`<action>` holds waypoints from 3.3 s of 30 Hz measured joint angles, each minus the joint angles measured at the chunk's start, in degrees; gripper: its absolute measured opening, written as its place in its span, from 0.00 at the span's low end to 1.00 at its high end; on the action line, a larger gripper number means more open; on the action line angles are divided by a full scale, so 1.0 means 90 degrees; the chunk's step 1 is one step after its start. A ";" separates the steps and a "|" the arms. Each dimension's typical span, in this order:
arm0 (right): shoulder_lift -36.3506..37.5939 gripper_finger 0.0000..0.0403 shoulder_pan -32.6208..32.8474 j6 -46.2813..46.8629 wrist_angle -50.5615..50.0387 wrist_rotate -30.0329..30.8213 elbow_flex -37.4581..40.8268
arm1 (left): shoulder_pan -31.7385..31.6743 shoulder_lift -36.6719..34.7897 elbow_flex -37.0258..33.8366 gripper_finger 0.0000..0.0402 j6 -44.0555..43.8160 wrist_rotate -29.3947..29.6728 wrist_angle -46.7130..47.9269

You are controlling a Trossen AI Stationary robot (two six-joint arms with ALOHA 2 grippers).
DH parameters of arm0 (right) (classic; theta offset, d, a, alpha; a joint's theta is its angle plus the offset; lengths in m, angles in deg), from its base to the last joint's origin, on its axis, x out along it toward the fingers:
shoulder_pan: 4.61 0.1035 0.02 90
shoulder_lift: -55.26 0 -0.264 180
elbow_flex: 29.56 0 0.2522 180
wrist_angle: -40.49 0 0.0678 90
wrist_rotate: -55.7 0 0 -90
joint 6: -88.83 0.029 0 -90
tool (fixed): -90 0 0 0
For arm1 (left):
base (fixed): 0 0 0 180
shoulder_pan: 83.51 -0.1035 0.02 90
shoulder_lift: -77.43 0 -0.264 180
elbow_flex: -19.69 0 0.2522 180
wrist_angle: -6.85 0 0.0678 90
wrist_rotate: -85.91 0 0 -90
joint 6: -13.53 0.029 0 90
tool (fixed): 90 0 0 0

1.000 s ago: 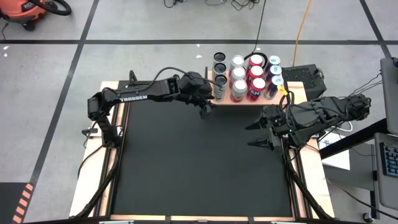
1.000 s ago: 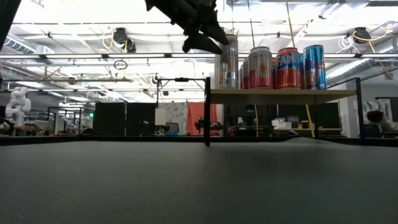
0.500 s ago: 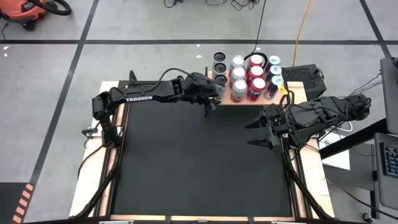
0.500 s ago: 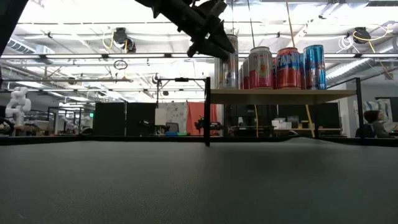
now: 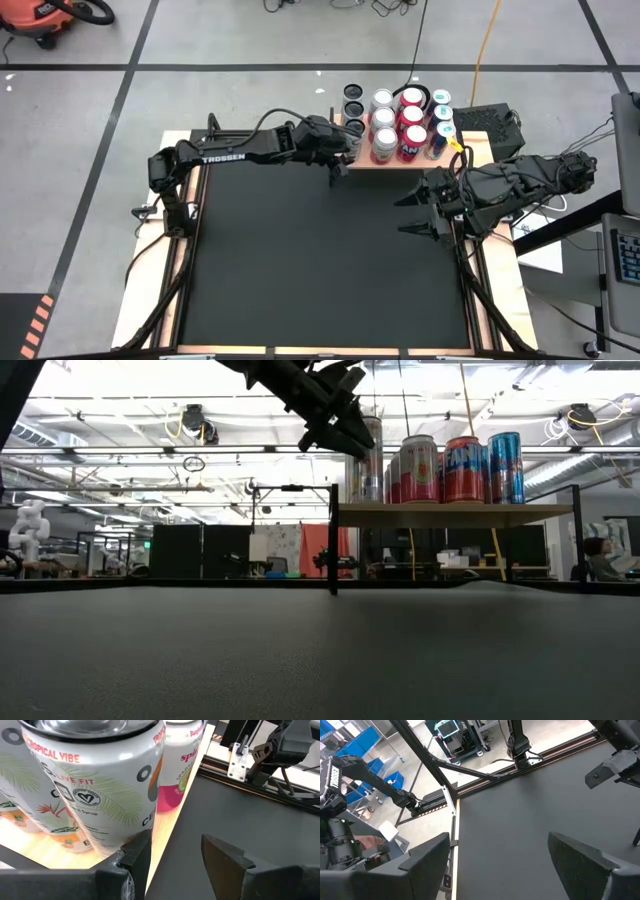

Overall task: Place canned beverage on shelf
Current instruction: Put the white yellow soda can on the shelf aligned with the other white yellow soda cans, then return to Home Position

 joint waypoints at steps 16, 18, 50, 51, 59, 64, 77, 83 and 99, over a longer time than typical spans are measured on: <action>0.0027 0.78 0.0000 -0.0036 -0.0002 -0.0018 0.0000 | 0.0034 -0.0338 0.0000 0.44 -0.0519 -0.0073 0.0759; 0.0074 0.78 0.0000 -0.0192 -0.0002 -0.0024 0.0000 | 0.0109 -0.0570 0.0000 0.44 -0.0691 -0.0154 0.1003; 0.2222 0.00 0.0002 -0.3647 -0.0771 -0.0223 -0.0007 | 0.1251 -0.3625 0.0007 0.12 -0.0187 -0.0164 0.0643; 0.2286 0.00 0.0002 -0.3663 -0.0795 -0.0219 -0.0007 | 0.1251 -0.3616 0.0007 0.12 -0.0188 -0.0161 0.0709; 0.2587 0.00 0.0002 -0.3990 -0.0860 -0.0206 0.0157 | 0.1528 -0.3609 -0.0067 0.02 0.0088 0.0001 0.2418; 0.2850 0.00 0.0002 -0.4019 -0.0191 -0.0206 0.1136 | 0.1510 -0.4062 -0.0835 0.01 0.0349 0.0048 0.2144; 0.3889 0.00 0.0002 -0.3861 0.2159 -0.0157 0.4199 | 0.1272 -0.5734 -0.3667 0.00 -0.0132 -0.0089 0.0830; 0.4336 0.00 0.0002 -0.3742 0.3239 -0.0061 0.5323 | 0.1273 -0.5740 -0.3815 0.00 0.0072 -0.0038 0.1223; 0.5370 0.00 0.0000 -0.3253 0.4662 -0.0439 0.7427 | 0.1302 -0.5926 -0.5399 0.00 0.0367 -0.0455 -0.0542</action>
